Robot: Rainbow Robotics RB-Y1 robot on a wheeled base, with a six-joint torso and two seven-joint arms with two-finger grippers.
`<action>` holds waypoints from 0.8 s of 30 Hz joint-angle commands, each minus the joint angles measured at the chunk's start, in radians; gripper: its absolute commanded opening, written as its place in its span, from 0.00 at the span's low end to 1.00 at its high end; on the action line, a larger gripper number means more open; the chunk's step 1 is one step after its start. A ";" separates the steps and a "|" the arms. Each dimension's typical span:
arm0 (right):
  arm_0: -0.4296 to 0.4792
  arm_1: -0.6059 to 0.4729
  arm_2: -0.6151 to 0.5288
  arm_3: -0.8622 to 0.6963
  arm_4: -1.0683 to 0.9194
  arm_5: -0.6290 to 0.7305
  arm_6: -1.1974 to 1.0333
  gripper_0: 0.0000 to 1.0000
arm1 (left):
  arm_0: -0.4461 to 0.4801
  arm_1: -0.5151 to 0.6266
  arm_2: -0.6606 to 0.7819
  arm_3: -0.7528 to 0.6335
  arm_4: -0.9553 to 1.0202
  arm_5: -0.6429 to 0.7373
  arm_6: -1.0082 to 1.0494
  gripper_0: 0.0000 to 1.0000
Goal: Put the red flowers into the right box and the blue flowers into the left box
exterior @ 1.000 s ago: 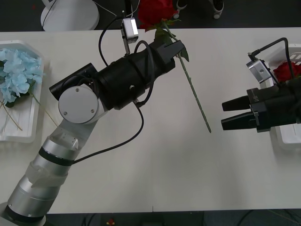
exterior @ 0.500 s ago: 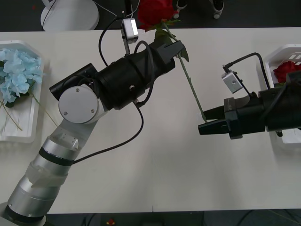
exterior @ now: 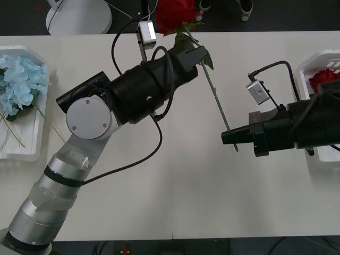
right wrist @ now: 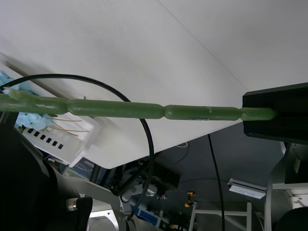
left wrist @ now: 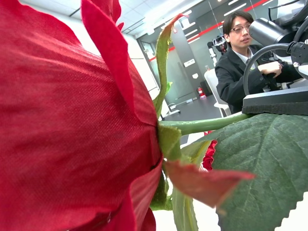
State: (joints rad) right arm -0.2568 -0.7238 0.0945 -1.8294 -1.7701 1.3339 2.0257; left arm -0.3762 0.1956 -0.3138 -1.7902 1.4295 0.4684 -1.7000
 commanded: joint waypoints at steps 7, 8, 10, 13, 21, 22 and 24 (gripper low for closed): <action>-0.044 0.023 0.013 -0.039 0.009 -0.012 -0.048 0.00 | -0.043 -0.016 -0.018 -0.015 0.006 -0.011 0.099 0.28; -0.044 0.023 0.013 -0.037 0.011 -0.012 -0.048 0.00 | -0.043 -0.015 -0.016 -0.015 0.006 -0.011 0.099 0.58; -0.045 0.023 0.013 -0.037 0.018 -0.013 -0.048 0.00 | -0.043 -0.005 -0.014 -0.015 0.008 -0.011 0.100 0.94; -0.047 0.023 0.011 -0.037 0.027 -0.013 -0.048 0.00 | -0.041 0.013 -0.013 -0.015 0.026 -0.011 0.095 1.00; -0.058 -0.008 -0.009 -0.037 0.069 -0.015 -0.058 0.00 | 0.014 0.114 0.055 -0.083 0.091 0.079 0.077 1.00; -0.062 -0.023 -0.009 -0.037 0.080 -0.015 -0.064 0.00 | 0.031 0.131 0.084 -0.101 0.092 0.127 0.079 1.00; -0.067 -0.051 -0.019 -0.036 0.109 -0.015 -0.090 0.00 | 0.051 0.159 0.130 -0.127 0.106 0.202 0.077 1.00</action>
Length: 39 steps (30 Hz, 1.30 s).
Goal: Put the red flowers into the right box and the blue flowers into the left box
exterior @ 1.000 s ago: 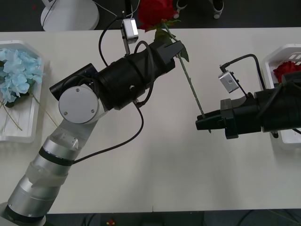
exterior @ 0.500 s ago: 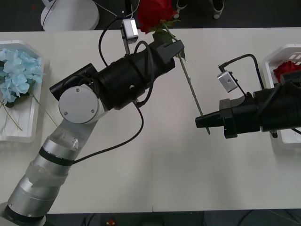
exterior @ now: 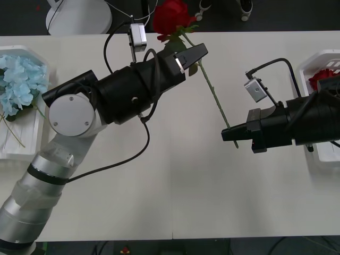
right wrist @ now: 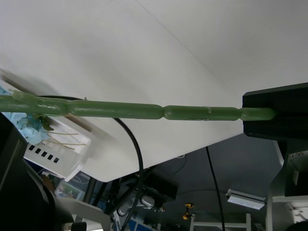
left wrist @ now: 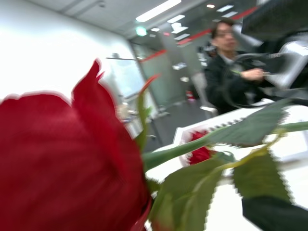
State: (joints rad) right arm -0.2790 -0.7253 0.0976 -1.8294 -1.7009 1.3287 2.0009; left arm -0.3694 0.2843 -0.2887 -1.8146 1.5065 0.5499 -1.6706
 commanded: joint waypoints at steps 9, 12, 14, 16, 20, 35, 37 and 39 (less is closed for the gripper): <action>-0.045 -0.243 -0.118 -0.034 0.291 0.038 -0.235 0.00 | 0.073 0.236 0.325 -0.141 0.061 0.466 -0.032 1.00; -0.045 -0.319 -0.170 -0.004 0.369 0.081 -0.281 0.00 | 0.075 0.308 0.358 -0.132 0.073 0.542 -0.118 1.00; -0.046 -0.345 -0.196 0.032 0.392 0.104 -0.290 0.00 | 0.073 0.334 0.362 -0.121 0.089 0.571 -0.166 1.00; -0.048 -0.384 -0.236 0.090 0.422 0.124 -0.286 0.00 | 0.073 0.366 0.367 -0.098 0.123 0.616 -0.238 1.00; -0.046 -0.464 -0.291 0.206 0.504 0.132 -0.281 0.00 | 0.073 0.411 0.370 -0.061 0.176 0.680 -0.405 1.00; -0.046 -0.468 -0.211 0.533 0.836 0.018 -0.241 0.00 | 0.109 0.464 0.347 -0.058 0.250 0.779 -0.802 1.00; -0.045 -0.453 -0.190 0.533 0.880 0.018 -0.246 0.00 | 0.109 0.464 0.339 -0.058 0.250 0.779 -0.824 1.00; -0.046 -0.433 -0.148 0.533 0.946 0.020 -0.252 0.00 | 0.109 0.464 0.327 -0.058 0.251 0.779 -0.836 1.00</action>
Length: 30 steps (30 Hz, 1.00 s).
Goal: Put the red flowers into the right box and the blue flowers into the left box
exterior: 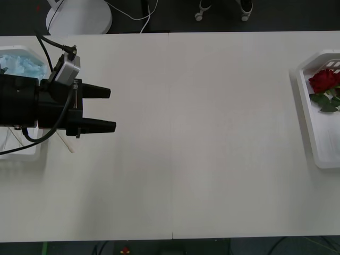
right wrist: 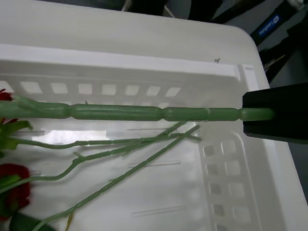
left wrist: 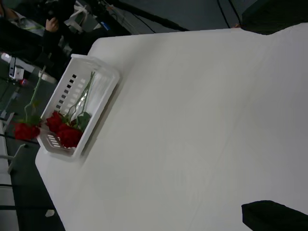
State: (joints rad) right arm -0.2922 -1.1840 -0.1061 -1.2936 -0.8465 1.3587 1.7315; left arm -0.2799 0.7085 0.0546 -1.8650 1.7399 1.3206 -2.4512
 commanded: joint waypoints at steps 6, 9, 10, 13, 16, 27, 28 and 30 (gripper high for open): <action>-0.033 0.053 0.128 0.028 0.092 -0.015 0.008 0.00 | 0.019 0.040 -0.021 -0.008 0.017 0.009 -0.066 1.00; -0.033 0.066 0.154 0.043 0.102 -0.020 0.003 0.00 | 0.019 0.040 -0.021 -0.008 0.017 0.009 -0.068 1.00; -0.033 0.069 0.161 0.046 0.104 -0.024 0.002 0.00 | 0.019 0.040 -0.021 -0.008 0.017 0.009 -0.066 1.00; -0.033 0.073 0.183 0.053 0.104 -0.053 0.003 0.00 | 0.019 0.040 -0.021 -0.008 0.017 0.009 -0.068 1.00; -0.038 0.073 0.177 0.053 0.096 -0.056 0.000 0.48 | 0.019 0.040 -0.021 -0.008 0.017 0.009 -0.068 1.00; -0.076 0.043 -0.026 0.057 -0.029 -0.046 0.057 1.00 | 0.019 0.040 -0.039 -0.008 0.023 0.009 -0.068 1.00; -0.081 0.035 -0.044 0.054 -0.049 -0.044 0.085 1.00 | 0.019 0.039 -0.039 -0.008 0.024 0.009 -0.068 1.00; -0.100 0.023 -0.086 0.040 -0.103 -0.044 0.154 1.00 | 0.019 0.040 -0.039 -0.008 0.024 0.008 -0.068 1.00</action>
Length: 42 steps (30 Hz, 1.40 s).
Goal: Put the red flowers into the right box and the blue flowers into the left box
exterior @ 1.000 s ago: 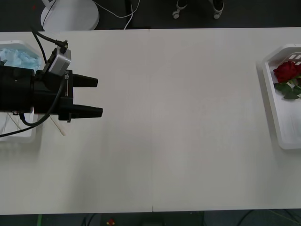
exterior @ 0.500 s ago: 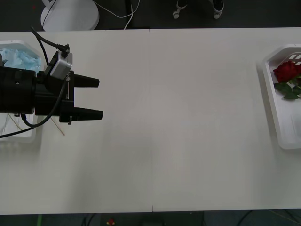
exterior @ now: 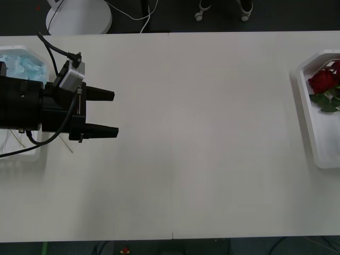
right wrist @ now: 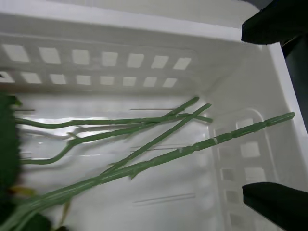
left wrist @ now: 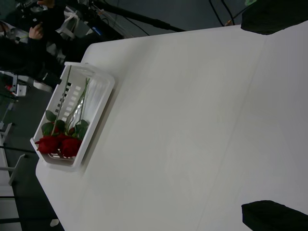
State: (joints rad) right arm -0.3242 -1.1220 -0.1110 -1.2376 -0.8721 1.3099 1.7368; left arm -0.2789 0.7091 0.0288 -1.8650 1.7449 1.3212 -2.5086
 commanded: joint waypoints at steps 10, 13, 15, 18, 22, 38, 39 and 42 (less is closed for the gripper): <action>-0.088 -0.024 -0.108 -0.276 -0.390 -0.008 0.540 1.00 | 0.018 0.038 -0.015 -0.008 0.019 0.007 -0.009 1.00; -0.088 -0.007 -0.065 -0.332 -0.550 -0.040 0.638 1.00 | 0.018 0.038 -0.015 -0.010 0.019 0.006 -0.009 1.00; -0.092 0.007 -0.035 -0.358 -0.637 -0.061 0.722 1.00 | 0.018 0.038 -0.017 -0.008 0.019 0.003 -0.010 1.00; -0.104 0.027 0.014 -0.385 -0.740 -0.078 0.833 1.00 | 0.018 0.033 -0.017 -0.010 0.021 0.003 -0.012 1.00; -0.153 0.054 0.090 -0.393 -0.866 -0.075 0.969 1.00 | 0.018 0.024 -0.017 -0.008 0.015 -0.004 -0.016 1.00; -0.368 0.136 0.294 -0.393 -0.998 0.054 0.969 1.00 | 0.017 0.009 -0.086 -0.008 0.002 -0.092 -0.022 1.00; -0.369 0.137 0.295 -0.395 -1.004 0.054 0.969 1.00 | 0.017 0.009 -0.086 -0.008 0.002 -0.089 -0.021 1.00; -0.371 0.160 0.297 -0.395 -1.009 0.057 0.969 1.00 | 0.017 0.009 -0.086 -0.008 0.002 -0.088 -0.019 1.00</action>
State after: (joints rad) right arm -0.6537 -0.9937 0.1884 -1.6056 -1.8634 1.3592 2.7209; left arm -0.2780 0.7095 -0.0515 -1.8646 1.7485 1.2406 -2.5086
